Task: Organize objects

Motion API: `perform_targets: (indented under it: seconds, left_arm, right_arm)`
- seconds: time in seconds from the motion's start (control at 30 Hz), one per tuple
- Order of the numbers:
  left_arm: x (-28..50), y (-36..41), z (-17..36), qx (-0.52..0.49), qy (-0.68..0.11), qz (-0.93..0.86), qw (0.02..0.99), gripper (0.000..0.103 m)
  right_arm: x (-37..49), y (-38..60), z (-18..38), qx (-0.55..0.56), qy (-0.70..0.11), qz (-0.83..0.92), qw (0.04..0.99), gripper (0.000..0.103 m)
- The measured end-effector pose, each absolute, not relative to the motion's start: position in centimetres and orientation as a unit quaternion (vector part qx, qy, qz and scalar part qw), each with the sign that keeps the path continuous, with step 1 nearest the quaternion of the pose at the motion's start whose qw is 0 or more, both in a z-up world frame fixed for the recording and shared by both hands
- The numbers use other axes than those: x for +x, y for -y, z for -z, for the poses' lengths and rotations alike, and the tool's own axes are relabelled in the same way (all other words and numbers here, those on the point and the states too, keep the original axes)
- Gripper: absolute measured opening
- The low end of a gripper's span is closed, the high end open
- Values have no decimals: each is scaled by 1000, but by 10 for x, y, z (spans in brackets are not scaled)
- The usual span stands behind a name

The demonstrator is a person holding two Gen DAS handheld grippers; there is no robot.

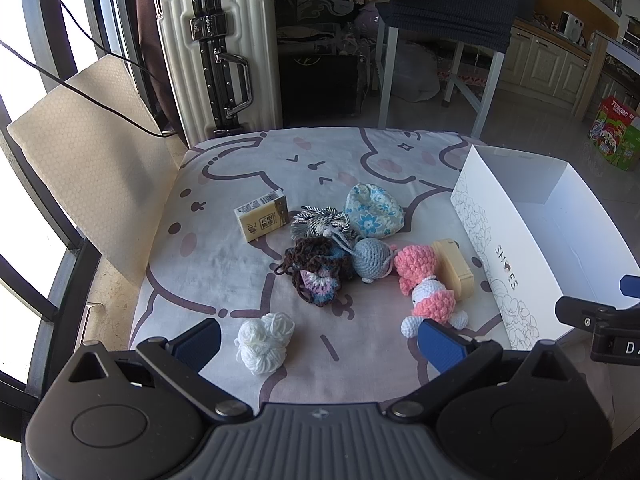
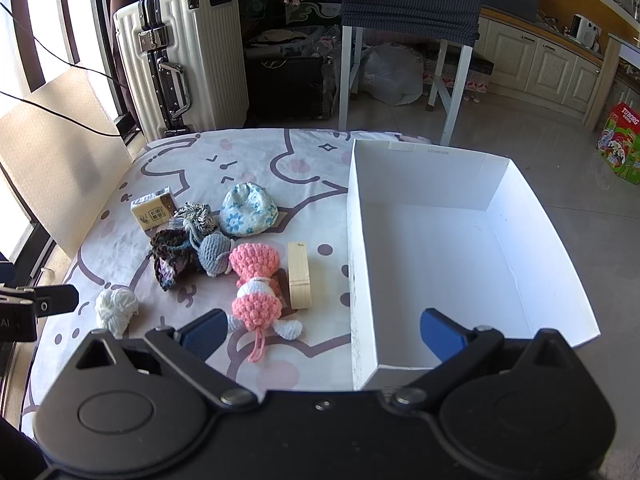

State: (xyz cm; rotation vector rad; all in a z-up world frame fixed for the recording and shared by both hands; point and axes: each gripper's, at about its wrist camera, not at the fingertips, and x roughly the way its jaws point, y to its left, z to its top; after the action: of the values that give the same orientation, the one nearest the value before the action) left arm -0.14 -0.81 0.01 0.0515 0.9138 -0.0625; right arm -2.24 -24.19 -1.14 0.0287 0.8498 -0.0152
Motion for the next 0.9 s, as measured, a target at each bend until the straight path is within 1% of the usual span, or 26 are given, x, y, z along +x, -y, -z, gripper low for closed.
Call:
perform_targets:
  seconds: [0.37, 0.53, 0.63, 0.9]
  left_arm:
    - [-2, 14, -8, 25, -431, 26, 902, 103]
    - [1, 4, -12, 17, -423, 18, 906, 103]
    - [4, -2, -15, 15, -418, 5, 909, 103]
    - [14, -17, -21, 18, -400, -37, 916, 103]
  right_arm:
    - [-20, 238, 7, 12, -405, 11, 914, 103]
    - [-15, 234, -1, 14, -397, 14, 918, 103]
    - [-9, 229, -9, 21, -392, 7, 920, 103]
    - [10, 203, -35, -11, -372, -26, 928, 103]
